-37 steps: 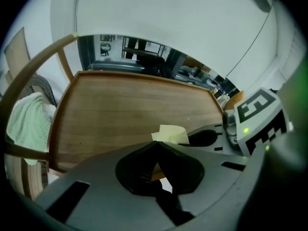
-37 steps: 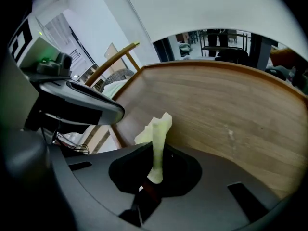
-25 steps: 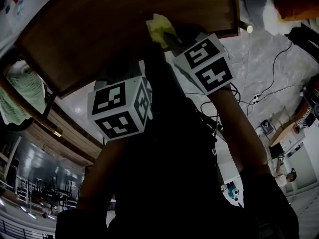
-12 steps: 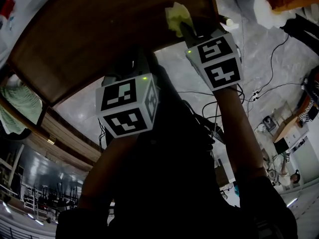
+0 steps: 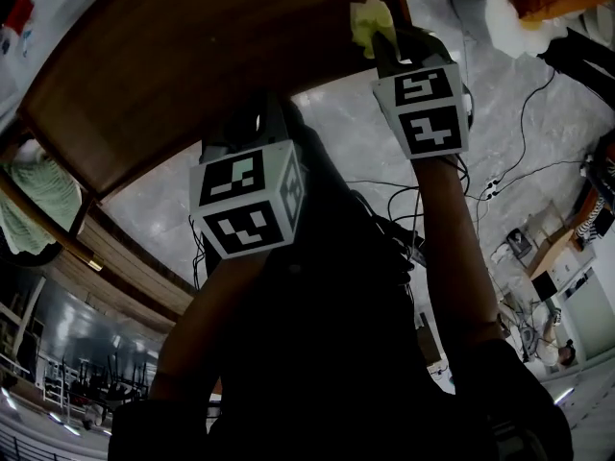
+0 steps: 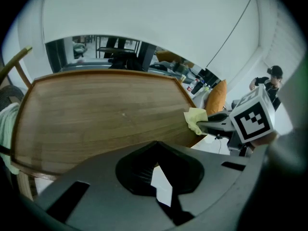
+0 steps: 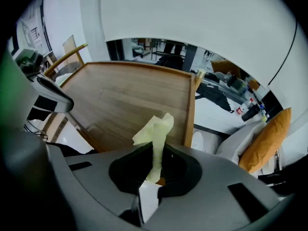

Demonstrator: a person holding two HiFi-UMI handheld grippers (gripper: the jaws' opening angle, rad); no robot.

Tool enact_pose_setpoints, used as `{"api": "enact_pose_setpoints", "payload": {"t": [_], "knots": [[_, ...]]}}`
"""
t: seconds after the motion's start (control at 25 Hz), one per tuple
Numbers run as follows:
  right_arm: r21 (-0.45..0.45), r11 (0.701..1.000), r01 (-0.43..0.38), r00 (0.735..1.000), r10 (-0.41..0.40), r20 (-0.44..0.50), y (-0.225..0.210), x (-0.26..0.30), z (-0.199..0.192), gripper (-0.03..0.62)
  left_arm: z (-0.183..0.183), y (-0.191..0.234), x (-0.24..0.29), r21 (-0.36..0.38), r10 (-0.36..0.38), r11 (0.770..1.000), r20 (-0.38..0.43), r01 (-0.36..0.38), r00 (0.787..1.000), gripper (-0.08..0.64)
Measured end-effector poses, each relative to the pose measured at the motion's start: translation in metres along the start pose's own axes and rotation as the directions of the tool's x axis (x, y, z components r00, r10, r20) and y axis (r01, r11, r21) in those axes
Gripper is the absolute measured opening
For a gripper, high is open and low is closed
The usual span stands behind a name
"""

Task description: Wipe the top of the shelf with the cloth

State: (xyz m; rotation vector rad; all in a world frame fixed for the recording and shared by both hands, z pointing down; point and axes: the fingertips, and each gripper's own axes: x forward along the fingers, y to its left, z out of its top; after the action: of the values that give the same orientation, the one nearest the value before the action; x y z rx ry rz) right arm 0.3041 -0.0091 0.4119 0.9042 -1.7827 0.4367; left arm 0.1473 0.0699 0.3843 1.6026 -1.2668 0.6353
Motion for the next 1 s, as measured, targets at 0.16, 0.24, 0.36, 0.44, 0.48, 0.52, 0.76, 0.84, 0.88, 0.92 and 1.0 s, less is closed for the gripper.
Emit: {"api": "enact_pose_setpoints", "payload": {"t": [0.16, 0.24, 0.36, 0.44, 0.48, 0.52, 0.76, 0.84, 0.88, 0.92, 1.0], "knots": [[0.060, 0.992, -0.114, 0.983, 0.104, 0.152, 0.003, -0.019, 0.017, 0.041, 0.001, 0.004, -0.020, -0.006, 0.012, 1.000, 0.015, -0.012, 1.000, 0.011], [0.085, 0.958, -0.273, 0.913, 0.230, 0.337, 0.014, -0.051, 0.048, 0.041, 0.005, 0.008, -0.039, -0.004, 0.004, 1.000, 0.035, -0.003, 0.999, 0.011], [0.040, 0.871, -0.489, 0.695, 0.361, 0.622, 0.027, -0.126, 0.115, 0.041, 0.029, 0.023, -0.081, 0.011, 0.017, 1.000, 0.105, -0.018, 0.994, 0.011], [-0.036, 0.825, -0.564, 0.540, 0.401, 0.740, 0.033, -0.180, 0.155, 0.041, 0.048, 0.031, -0.106, 0.011, 0.026, 1.000, 0.157, -0.028, 0.987, 0.011], [-0.082, 0.809, -0.582, 0.471, 0.418, 0.777, 0.037, -0.204, 0.171, 0.041, 0.059, 0.035, -0.116, 0.015, 0.027, 0.999, 0.189, -0.030, 0.982, 0.011], [-0.129, 0.793, -0.595, 0.407, 0.436, 0.802, 0.044, -0.228, 0.184, 0.041, 0.069, 0.038, -0.127, 0.023, 0.026, 0.999, 0.222, -0.032, 0.975, 0.011], [-0.340, 0.635, -0.694, 0.115, 0.564, 0.818, 0.125, -0.349, 0.198, 0.041, 0.082, 0.051, -0.220, 0.035, 0.007, 0.999, 0.354, -0.020, 0.935, 0.011], [-0.378, 0.598, -0.707, 0.068, 0.590, 0.805, 0.148, -0.376, 0.191, 0.041, 0.081, 0.054, -0.253, 0.034, -0.001, 0.999, 0.403, -0.014, 0.915, 0.011], [-0.391, 0.579, -0.715, 0.043, 0.595, 0.802, 0.159, -0.389, 0.187, 0.041, 0.077, 0.057, -0.268, 0.034, -0.004, 0.999, 0.426, -0.012, 0.905, 0.011], [-0.403, 0.561, -0.723, 0.016, 0.598, 0.802, 0.170, -0.402, 0.182, 0.041, 0.072, 0.061, -0.283, 0.033, -0.006, 0.999, 0.446, -0.010, 0.895, 0.011], [-0.435, 0.537, -0.723, -0.024, 0.609, 0.793, 0.196, -0.426, 0.173, 0.041, 0.059, 0.075, -0.310, 0.025, -0.004, 1.000, 0.479, -0.009, 0.878, 0.011]]}}
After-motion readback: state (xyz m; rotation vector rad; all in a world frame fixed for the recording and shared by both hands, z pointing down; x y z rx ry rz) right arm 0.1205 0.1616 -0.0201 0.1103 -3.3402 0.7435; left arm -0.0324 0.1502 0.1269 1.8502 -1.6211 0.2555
